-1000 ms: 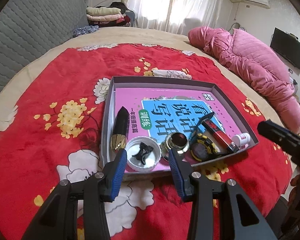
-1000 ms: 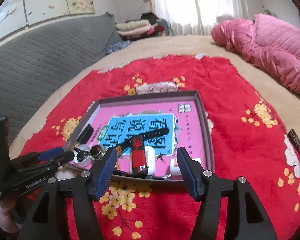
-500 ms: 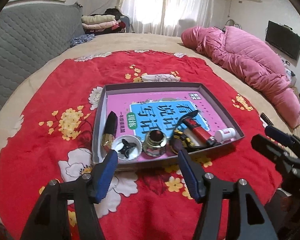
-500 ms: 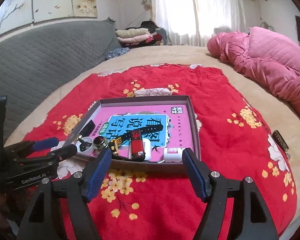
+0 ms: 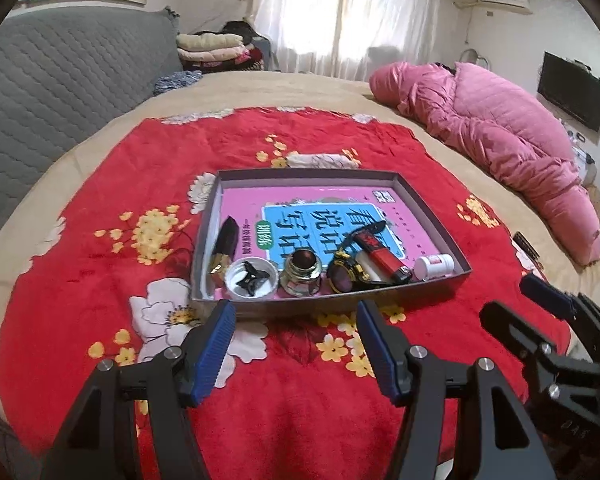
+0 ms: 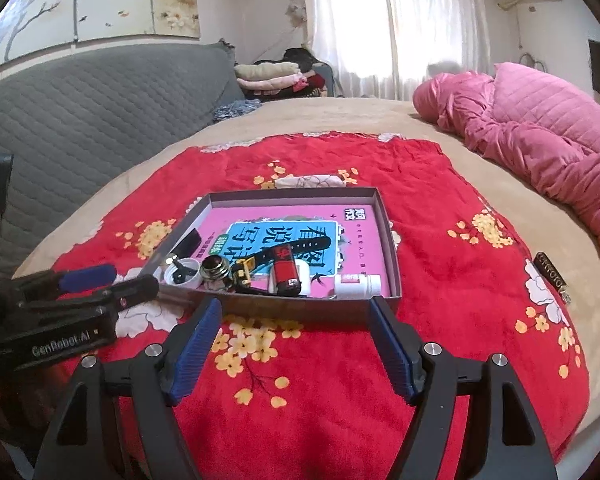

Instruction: Organize rigid objects

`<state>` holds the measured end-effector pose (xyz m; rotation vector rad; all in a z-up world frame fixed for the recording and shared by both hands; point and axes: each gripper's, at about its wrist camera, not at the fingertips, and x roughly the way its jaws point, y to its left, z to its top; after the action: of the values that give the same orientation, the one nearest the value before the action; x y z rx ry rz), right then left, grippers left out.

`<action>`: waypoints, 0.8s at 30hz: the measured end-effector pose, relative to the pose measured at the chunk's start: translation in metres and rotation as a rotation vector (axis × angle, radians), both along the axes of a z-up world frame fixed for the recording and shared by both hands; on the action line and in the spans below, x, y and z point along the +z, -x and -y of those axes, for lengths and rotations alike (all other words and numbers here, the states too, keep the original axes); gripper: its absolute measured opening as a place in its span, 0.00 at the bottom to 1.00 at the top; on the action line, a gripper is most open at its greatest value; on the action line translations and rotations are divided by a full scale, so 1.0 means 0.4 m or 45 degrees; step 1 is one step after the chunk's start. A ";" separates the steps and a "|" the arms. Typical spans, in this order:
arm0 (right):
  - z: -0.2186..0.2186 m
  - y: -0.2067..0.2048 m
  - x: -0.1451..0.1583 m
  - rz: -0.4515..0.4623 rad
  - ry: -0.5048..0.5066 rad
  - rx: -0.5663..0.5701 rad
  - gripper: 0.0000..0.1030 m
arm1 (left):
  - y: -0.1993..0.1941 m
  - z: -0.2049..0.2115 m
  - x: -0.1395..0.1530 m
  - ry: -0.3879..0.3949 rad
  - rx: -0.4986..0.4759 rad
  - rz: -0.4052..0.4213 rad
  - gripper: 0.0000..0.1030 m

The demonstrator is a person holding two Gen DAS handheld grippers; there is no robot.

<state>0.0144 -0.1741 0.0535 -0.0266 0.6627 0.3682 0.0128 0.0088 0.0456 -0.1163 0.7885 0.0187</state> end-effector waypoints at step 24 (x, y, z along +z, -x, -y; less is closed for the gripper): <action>-0.004 0.010 -0.058 -0.034 0.055 -0.041 0.74 | 0.019 0.004 -0.061 -0.019 0.046 -0.094 0.61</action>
<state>0.0103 -0.1727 0.0302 -0.0520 0.6962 0.3236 0.0053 0.0070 0.0212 -0.1160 0.8600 0.0636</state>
